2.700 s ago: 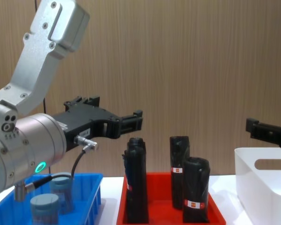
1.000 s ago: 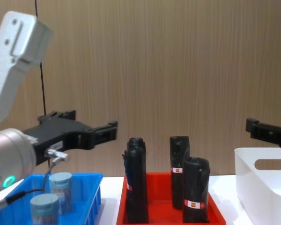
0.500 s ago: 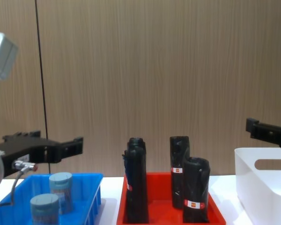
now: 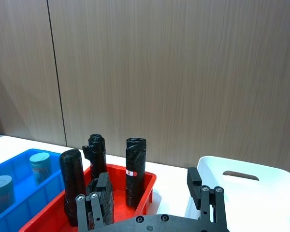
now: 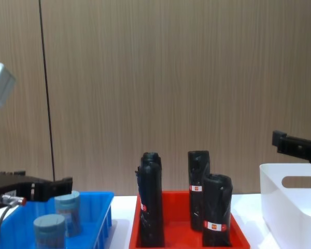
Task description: Pick the cotton swabs from the blue box and place them into the white box.
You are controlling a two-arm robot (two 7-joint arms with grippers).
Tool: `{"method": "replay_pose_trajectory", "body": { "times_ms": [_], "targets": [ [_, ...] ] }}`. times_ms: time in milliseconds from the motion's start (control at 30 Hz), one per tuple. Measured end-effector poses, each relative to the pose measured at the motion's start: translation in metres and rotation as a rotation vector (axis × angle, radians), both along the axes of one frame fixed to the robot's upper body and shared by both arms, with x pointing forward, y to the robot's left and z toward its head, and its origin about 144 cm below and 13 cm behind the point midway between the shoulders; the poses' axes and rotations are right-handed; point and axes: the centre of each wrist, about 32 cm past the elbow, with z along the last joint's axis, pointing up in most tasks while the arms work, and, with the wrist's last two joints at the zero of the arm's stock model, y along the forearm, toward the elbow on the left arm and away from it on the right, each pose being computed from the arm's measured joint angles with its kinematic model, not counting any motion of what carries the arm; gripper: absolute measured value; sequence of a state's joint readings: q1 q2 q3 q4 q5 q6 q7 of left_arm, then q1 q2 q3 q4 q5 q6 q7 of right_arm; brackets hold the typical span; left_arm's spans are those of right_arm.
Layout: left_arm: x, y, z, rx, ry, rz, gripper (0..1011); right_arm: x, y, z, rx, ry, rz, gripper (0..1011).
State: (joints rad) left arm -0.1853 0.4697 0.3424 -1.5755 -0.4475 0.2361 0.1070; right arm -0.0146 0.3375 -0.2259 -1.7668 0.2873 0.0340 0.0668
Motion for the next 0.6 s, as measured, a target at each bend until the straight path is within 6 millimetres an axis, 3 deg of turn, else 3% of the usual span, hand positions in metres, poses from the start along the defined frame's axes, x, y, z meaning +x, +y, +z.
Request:
{"method": "replay_pose_trajectory", "body": {
  "times_ms": [600],
  "targets": [
    [0.018,0.005,-0.012,0.006,0.101,0.063,1004,0.0,0.0,0.0,0.0,0.0,0.0,1002]
  ]
}}
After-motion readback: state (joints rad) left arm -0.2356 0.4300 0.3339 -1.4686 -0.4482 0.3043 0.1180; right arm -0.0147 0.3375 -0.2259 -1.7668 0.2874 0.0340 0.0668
